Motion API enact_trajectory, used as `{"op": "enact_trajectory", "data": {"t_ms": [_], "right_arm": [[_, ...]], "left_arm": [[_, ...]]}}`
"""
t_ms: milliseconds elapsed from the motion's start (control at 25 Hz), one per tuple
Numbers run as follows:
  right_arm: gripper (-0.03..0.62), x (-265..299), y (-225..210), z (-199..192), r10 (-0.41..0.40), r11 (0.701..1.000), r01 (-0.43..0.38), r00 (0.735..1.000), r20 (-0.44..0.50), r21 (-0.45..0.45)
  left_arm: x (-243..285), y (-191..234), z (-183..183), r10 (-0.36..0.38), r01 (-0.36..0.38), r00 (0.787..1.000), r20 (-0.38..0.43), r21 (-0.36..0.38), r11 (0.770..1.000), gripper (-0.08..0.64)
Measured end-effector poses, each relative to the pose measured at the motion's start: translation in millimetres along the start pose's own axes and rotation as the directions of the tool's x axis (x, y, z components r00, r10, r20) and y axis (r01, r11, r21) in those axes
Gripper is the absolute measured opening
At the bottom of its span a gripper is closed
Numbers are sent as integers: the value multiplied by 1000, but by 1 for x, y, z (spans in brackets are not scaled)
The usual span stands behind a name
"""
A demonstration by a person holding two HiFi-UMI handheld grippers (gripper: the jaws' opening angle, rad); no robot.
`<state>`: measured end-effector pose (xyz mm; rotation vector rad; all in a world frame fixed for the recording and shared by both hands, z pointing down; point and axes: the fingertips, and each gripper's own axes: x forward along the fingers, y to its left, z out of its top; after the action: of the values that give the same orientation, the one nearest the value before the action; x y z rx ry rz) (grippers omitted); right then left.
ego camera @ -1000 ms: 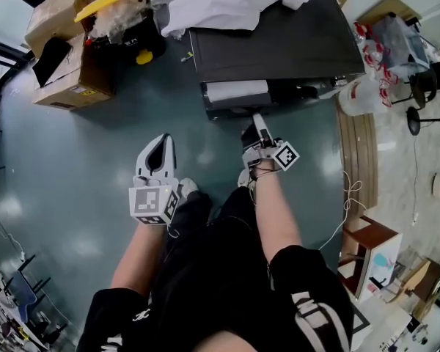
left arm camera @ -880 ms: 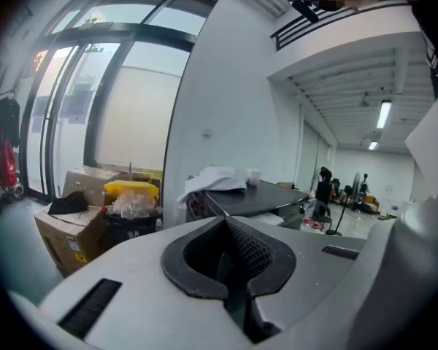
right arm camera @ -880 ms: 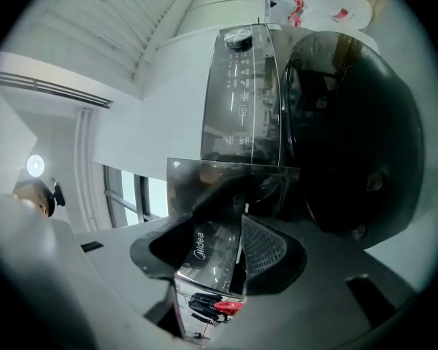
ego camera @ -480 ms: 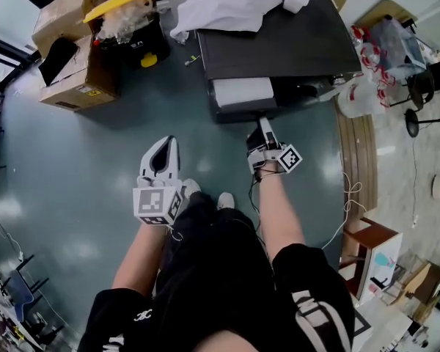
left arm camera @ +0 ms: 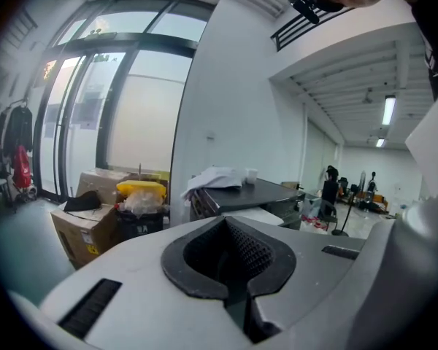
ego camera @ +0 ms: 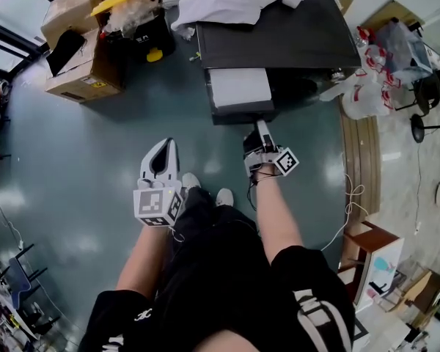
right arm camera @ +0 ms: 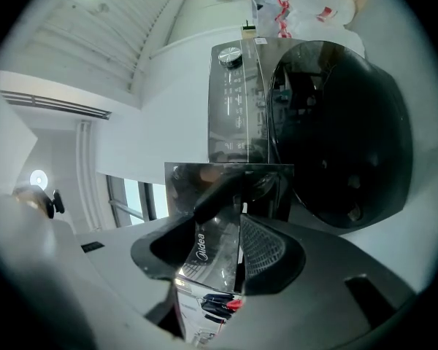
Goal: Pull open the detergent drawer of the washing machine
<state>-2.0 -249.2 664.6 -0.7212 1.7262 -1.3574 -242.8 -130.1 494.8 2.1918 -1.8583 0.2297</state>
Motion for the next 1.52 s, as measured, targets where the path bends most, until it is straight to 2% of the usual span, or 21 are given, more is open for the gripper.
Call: {"op": "enact_trajectory", "data": {"t_ms": [240, 800, 1520], "right_arm": [[195, -14, 2, -2, -2, 1000, 2, 1000, 4, 8], [189, -51, 10, -13, 5, 999, -5, 1000, 9, 41], [189, -111, 19, -21, -3, 999, 2, 1000, 17, 34]], "left_arm": [[-4, -15, 10, -23, 22, 1000, 17, 22, 1000, 0], [-19, -33, -4, -43, 43, 999, 2, 23, 999, 0], [-29, -51, -7, -82, 81, 997, 8, 32, 996, 0]]}}
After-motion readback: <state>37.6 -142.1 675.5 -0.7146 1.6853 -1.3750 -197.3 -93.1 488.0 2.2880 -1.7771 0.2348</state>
